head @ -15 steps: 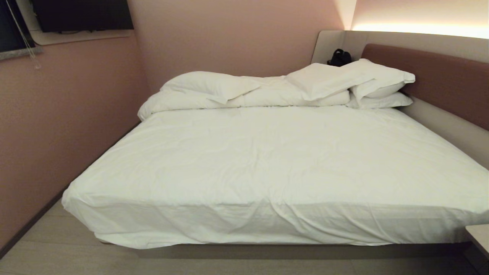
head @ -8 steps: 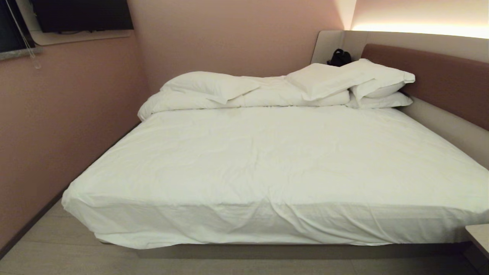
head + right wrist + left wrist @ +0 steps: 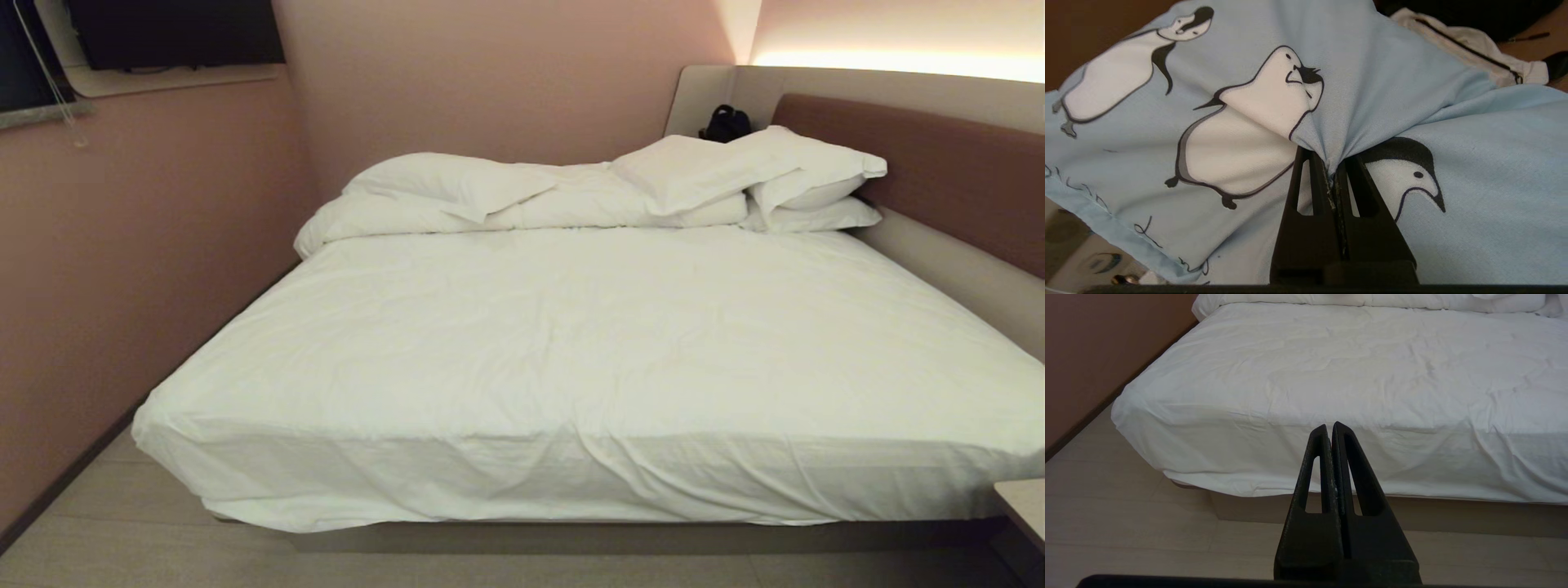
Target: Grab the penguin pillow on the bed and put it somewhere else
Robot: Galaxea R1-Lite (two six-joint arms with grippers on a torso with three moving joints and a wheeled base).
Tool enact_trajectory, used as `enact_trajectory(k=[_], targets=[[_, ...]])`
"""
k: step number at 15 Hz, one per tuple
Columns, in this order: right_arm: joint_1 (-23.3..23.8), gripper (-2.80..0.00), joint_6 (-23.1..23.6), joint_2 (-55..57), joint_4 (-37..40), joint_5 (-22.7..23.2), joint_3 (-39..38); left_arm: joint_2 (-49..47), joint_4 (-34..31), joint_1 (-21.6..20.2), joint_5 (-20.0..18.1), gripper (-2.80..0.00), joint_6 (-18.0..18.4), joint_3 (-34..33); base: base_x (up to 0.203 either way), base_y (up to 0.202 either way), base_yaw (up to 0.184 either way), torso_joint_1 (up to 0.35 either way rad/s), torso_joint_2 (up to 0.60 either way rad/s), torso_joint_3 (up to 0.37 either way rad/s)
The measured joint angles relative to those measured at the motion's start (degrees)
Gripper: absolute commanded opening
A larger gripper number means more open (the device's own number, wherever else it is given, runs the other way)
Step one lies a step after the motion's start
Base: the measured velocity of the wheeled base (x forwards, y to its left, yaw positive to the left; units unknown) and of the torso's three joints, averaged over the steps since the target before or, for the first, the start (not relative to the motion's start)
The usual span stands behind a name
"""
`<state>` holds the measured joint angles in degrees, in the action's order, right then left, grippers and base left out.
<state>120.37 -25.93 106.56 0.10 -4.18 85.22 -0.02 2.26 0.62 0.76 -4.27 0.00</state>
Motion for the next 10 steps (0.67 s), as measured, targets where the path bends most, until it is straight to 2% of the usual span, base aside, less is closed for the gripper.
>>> enact_trajectory(k=[10], targets=[[-5.6, -2.8, 2.1, 8.9, 0.5, 0.0, -0.9, 0.0, 0.0, 0.0, 0.0, -2.8, 0.0, 0.0, 0.0, 0.0, 0.0, 0.0, 0.0, 0.0]])
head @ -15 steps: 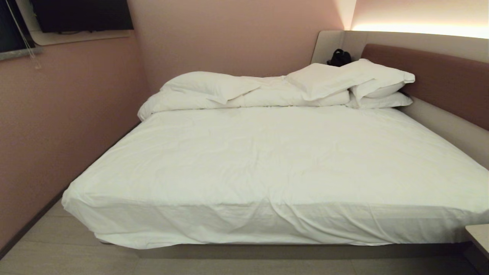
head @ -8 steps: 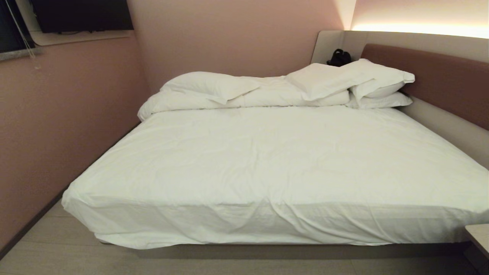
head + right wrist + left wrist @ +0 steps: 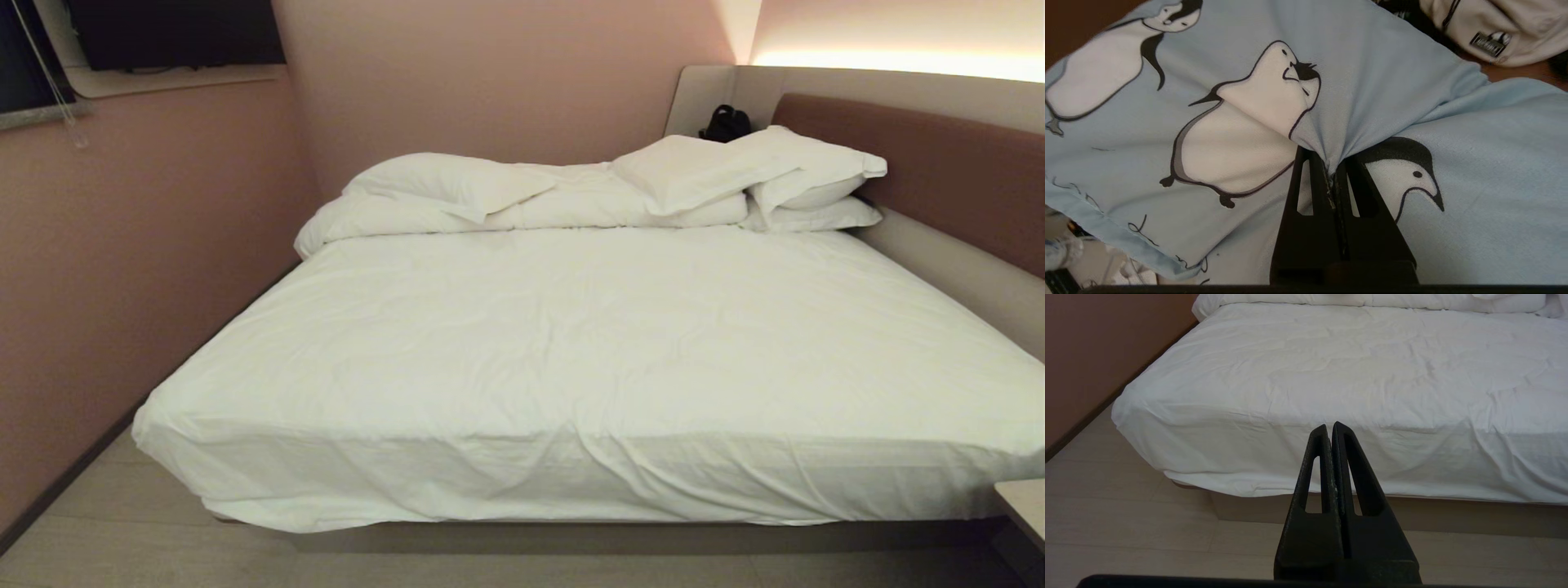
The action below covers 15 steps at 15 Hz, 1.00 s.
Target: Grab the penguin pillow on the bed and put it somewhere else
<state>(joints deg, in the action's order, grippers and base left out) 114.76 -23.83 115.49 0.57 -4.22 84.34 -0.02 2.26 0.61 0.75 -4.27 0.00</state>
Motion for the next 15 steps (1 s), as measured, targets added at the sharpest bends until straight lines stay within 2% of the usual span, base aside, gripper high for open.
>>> enact_trajectory(k=[6, 15], targets=[[-2.8, -2.8, 0.2, 3.7, 1.3, -0.4, -0.1, 0.0, 0.0, 0.0, 0.0, -2.8, 0.0, 0.0, 0.0, 0.0, 0.0, 0.0, 0.0, 0.0], [-3.1, -2.8, 0.0, 8.2, 1.1, -1.8, 1.0, 0.0, 0.0, 0.0, 0.0, -2.8, 0.0, 0.0, 0.0, 0.0, 0.0, 0.0, 0.0, 0.0]])
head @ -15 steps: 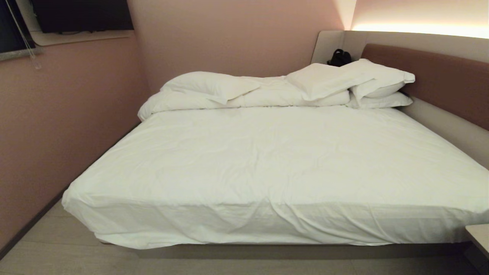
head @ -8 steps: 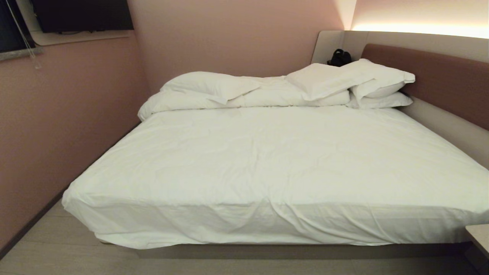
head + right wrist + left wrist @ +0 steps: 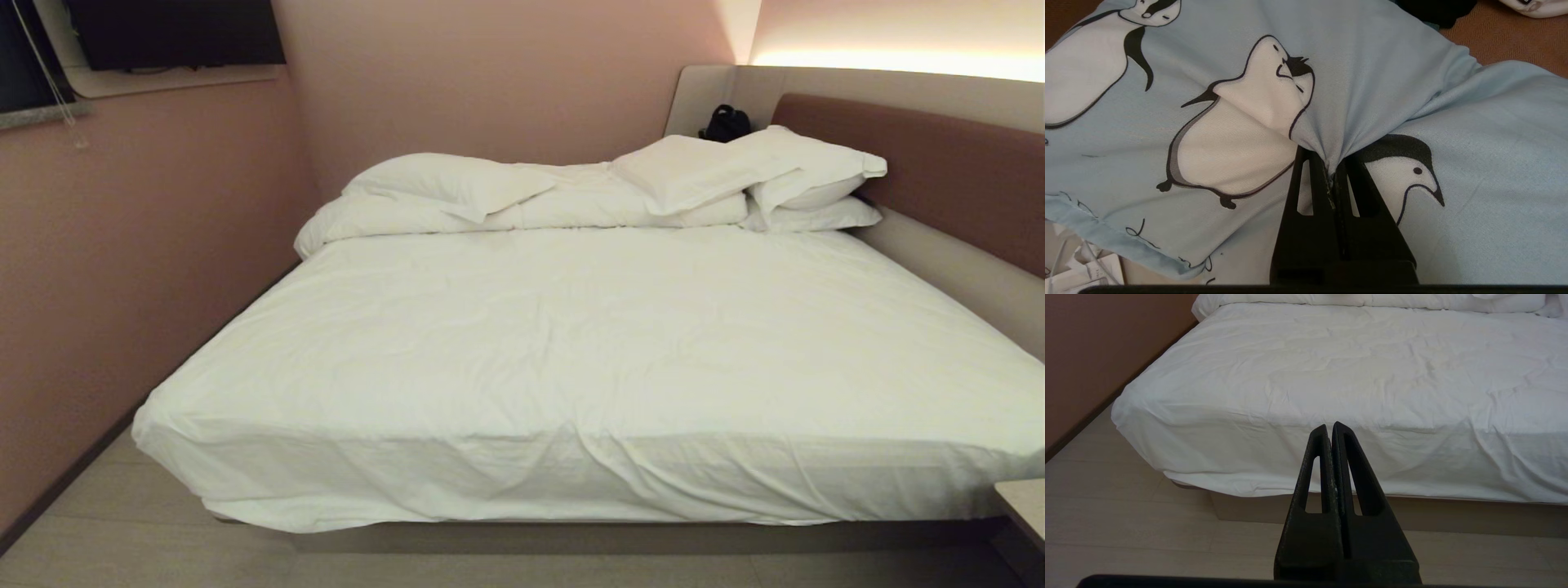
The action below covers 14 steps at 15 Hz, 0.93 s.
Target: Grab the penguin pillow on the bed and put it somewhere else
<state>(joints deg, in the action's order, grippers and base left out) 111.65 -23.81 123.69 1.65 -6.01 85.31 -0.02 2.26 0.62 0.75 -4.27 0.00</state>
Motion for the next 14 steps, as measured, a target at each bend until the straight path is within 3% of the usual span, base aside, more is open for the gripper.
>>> enact_trajectory(k=[7, 8, 14], targets=[[0.0, -2.8, 0.1, 2.7, -0.1, -0.7, 2.1, 0.0, 0.0, 0.0, 0.0, -2.8, 0.0, 0.0, 0.0, 0.0, 0.0, 0.0, 0.0, 0.0], [0.0, 0.0, 0.1, 2.8, -0.1, -0.7, 2.1, 0.0, 0.0, 0.0, 0.0, -2.8, 0.0, 0.0, 0.0, 0.0, 0.0, 0.0, 0.0, 0.0], [0.0, 0.0, 0.1, 3.0, 0.0, -0.7, 2.1, 0.0, 0.0, 0.0, 0.0, -2.8, 0.0, 0.0, 0.0, 0.0, 0.0, 0.0, 0.0, 0.0]])
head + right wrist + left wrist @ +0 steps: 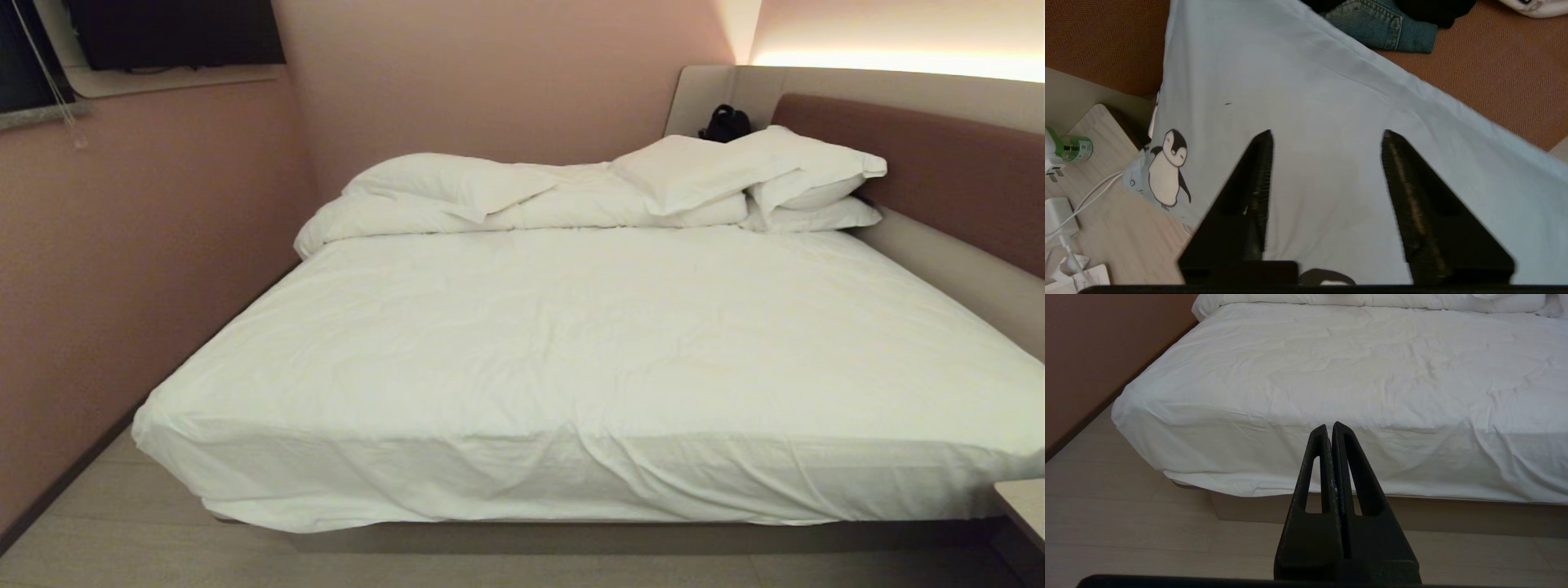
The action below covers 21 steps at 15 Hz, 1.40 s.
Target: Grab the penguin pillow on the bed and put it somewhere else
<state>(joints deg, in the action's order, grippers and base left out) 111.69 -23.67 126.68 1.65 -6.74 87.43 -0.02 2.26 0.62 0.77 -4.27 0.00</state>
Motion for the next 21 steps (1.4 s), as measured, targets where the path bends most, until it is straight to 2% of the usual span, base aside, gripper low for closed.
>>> enact_trajectory(k=[7, 12, 15, 20, 21], targets=[[-0.8, 0.0, -0.4, -4.7, 2.8, 0.9, -0.6, 0.0, 0.0, 0.0, 0.0, -2.8, 0.0, 0.0, 0.0, 0.0, 0.0, 0.0, 0.0, 0.0], [-5.6, 0.0, -0.5, -13.2, 10.0, 5.6, -0.9, 0.0, 0.0, 0.0, 0.0, -2.8, 0.0, 0.0, 0.0, 0.0, 0.0, 0.0, 0.0, 0.0], [-11.6, 0.0, -0.1, -20.8, 16.4, 10.4, -1.3, 0.0, 0.0, 0.0, 0.0, -2.8, 0.0, 0.0, 0.0, 0.0, 0.0, 0.0, 0.0, 0.0], [-29.9, 0.0, 0.1, -31.6, 29.1, 17.5, -1.5, 0.0, 0.0, 0.0, 0.0, -2.8, 0.0, 0.0, 0.0, 0.0, 0.0, 0.0, 0.0, 0.0], [-33.9, -2.8, 0.1, -32.9, 31.6, 18.6, -1.5, 0.0, 0.0, 0.0, 0.0, -2.8, 0.0, 0.0, 0.0, 0.0, 0.0, 0.0, 0.0, 0.0]])
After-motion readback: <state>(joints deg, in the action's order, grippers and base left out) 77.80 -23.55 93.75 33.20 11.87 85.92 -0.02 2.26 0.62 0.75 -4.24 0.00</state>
